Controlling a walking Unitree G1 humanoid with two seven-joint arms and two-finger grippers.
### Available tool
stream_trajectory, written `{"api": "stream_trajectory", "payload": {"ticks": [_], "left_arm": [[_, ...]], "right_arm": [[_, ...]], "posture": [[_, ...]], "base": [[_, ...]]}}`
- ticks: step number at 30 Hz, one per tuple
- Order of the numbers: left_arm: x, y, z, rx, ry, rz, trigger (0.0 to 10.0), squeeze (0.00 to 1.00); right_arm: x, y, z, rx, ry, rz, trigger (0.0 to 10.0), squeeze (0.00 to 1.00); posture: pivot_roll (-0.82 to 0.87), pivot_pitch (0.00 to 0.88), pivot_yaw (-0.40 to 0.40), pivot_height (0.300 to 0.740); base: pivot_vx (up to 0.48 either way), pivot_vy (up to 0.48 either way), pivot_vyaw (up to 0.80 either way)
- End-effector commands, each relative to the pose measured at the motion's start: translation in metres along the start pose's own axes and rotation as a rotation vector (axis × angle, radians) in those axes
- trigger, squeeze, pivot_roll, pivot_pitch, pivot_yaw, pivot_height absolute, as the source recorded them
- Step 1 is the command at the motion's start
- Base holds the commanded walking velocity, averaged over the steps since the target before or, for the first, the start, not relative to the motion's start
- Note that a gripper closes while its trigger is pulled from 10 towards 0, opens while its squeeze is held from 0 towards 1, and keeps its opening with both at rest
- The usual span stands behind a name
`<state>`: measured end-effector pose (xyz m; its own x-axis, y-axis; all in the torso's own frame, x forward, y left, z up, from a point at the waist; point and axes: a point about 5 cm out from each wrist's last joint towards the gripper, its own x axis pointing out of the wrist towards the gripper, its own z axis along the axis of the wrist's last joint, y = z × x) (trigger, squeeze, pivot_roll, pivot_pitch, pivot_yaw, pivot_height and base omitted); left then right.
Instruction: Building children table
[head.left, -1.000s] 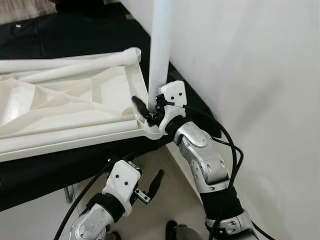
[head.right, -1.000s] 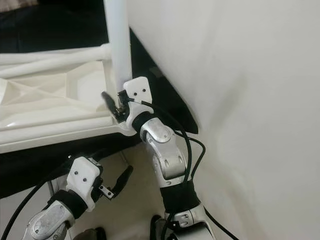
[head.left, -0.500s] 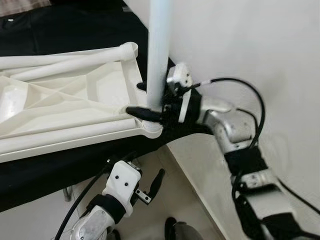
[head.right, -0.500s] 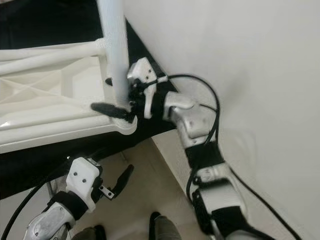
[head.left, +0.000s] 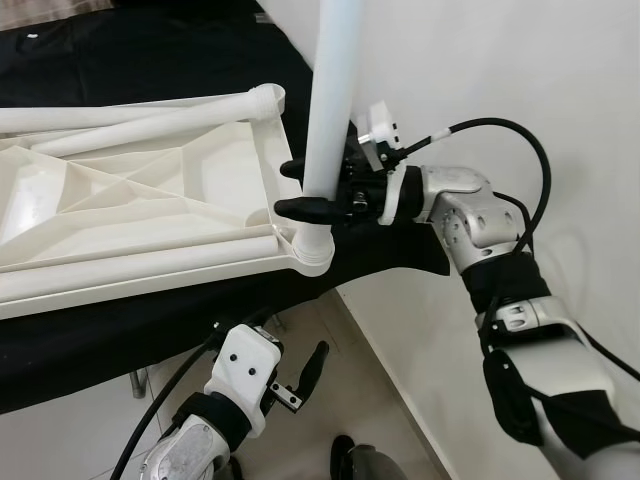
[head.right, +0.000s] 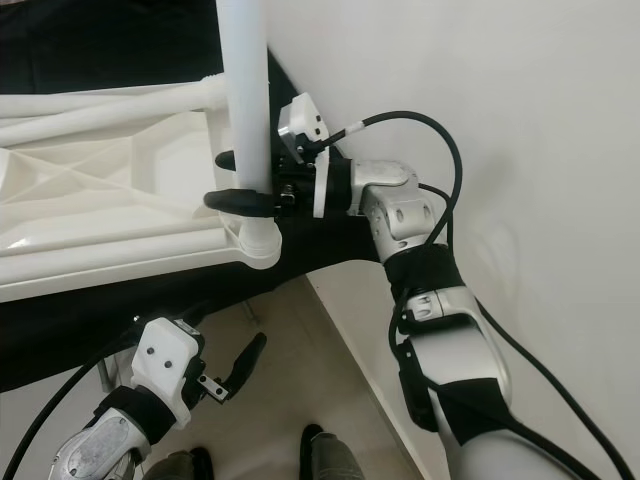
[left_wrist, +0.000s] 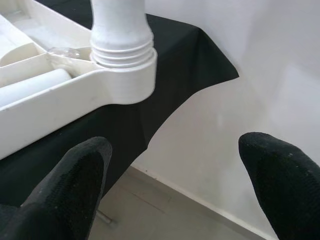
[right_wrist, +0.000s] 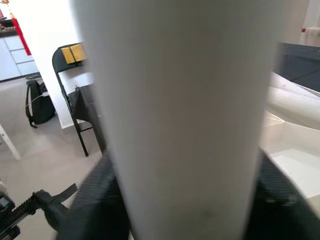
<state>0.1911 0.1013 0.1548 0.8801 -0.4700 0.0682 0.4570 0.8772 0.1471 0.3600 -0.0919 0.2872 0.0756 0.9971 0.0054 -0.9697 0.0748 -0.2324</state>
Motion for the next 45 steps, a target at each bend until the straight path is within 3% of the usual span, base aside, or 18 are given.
{"api": "stream_trajectory", "payload": {"ticks": [1,5,8,9,11,13,16,17,22,23,24,26,27,36,37,39,40,45], "left_arm": [[-0.002,-0.003,-0.001,-0.002,0.013,-0.013,10.0,0.00],[-0.002,-0.003,-0.001,-0.003,0.013,-0.014,10.0,0.00],[-0.004,-0.003,-0.001,-0.005,0.012,-0.012,10.0,0.00],[-0.004,-0.003,-0.001,-0.005,0.012,-0.012,10.0,0.00],[-0.005,-0.003,-0.001,-0.005,0.011,-0.011,10.0,0.00],[-0.005,-0.002,0.000,-0.005,0.012,-0.009,10.0,0.00],[-0.005,-0.001,0.000,-0.004,0.013,-0.009,10.0,0.00],[-0.004,0.000,-0.001,-0.004,0.015,-0.012,10.0,0.00],[-0.001,-0.001,-0.003,-0.002,0.013,-0.018,10.0,0.00],[0.000,0.000,-0.003,0.000,0.010,-0.012,10.0,0.00],[0.000,0.000,-0.003,0.003,0.008,-0.008,10.0,0.00],[0.002,0.000,-0.003,0.007,0.006,-0.004,10.0,0.00],[0.002,0.001,-0.003,0.008,0.005,-0.002,10.0,0.00],[-0.003,0.011,0.003,0.021,-0.024,0.117,10.0,0.00],[-0.006,0.015,0.003,0.027,-0.023,0.159,10.0,0.00],[-0.007,0.017,0.004,0.030,-0.020,0.184,10.0,0.00],[-0.010,0.019,0.005,0.035,-0.023,0.209,10.0,0.00],[-0.017,0.025,0.008,0.056,-0.025,0.266,10.0,0.00]], "right_arm": [[-0.003,0.002,-0.003,0.015,-0.016,0.039,0.0,0.00],[-0.007,0.003,-0.006,0.018,-0.016,0.016,0.0,0.00],[-0.008,0.004,-0.026,0.014,0.004,-0.248,0.0,0.00],[-0.008,0.004,-0.026,0.014,0.004,-0.248,0.0,0.00],[-0.001,0.004,-0.052,0.052,0.093,-0.614,0.0,0.00],[0.001,0.022,-0.078,0.091,0.232,-0.958,0.0,0.00],[0.008,0.038,-0.085,0.152,0.237,-1.021,0.0,0.00],[0.032,0.055,-0.082,0.174,0.206,-1.004,0.0,0.00],[0.053,0.049,-0.070,0.142,0.161,-0.934,0.0,0.00],[0.053,0.041,-0.062,0.126,0.149,-0.959,7.3,0.00],[0.052,0.037,-0.058,0.117,0.135,-0.952,10.0,0.00],[0.050,0.030,-0.051,0.118,0.099,-0.951,10.0,0.00],[0.049,0.027,-0.046,0.107,0.074,-0.919,10.0,1.00],[0.025,0.014,-0.022,0.007,0.032,-0.582,10.0,1.00],[0.021,0.011,-0.020,-0.013,0.047,-0.541,10.0,0.89],[0.018,0.010,-0.019,-0.025,0.056,-0.516,10.0,0.89],[0.014,0.009,-0.016,-0.034,0.056,-0.473,10.0,0.00],[0.002,0.001,-0.012,-0.075,0.089,-0.303,10.0,0.00]], "posture": [[0.09,0.267,-0.073,0.740],[0.09,0.269,-0.079,0.740],[0.07,0.274,-0.086,0.740],[0.07,0.274,-0.086,0.740],[0.08,0.279,-0.086,0.740],[0.07,0.287,-0.077,0.740],[0.07,0.289,-0.074,0.740],[0.06,0.280,-0.068,0.740],[0.06,0.264,-0.077,0.740],[0.06,0.258,-0.081,0.740],[0.06,0.254,-0.085,0.740],[0.06,0.251,-0.089,0.740],[0.07,0.249,-0.091,0.740],[0.07,0.245,-0.099,0.740],[0.07,0.245,-0.099,0.740],[0.07,0.245,-0.099,0.740],[0.08,0.251,-0.102,0.740],[0.09,0.258,-0.101,0.740]], "base": [[0.000,0.000,0.00],[0.000,0.000,0.00],[0.000,0.000,0.00],[0.000,0.000,0.00],[0.000,0.000,0.00],[0.000,0.000,0.00],[0.000,0.000,0.00],[0.000,0.000,0.00],[0.000,0.000,0.00],[0.000,0.000,0.00],[0.000,0.000,0.00],[0.000,0.000,0.00],[0.000,0.000,0.00],[0.000,0.000,0.00],[0.000,0.000,0.00],[0.000,0.000,0.00],[0.000,0.000,0.00],[0.000,0.000,0.00]]}}
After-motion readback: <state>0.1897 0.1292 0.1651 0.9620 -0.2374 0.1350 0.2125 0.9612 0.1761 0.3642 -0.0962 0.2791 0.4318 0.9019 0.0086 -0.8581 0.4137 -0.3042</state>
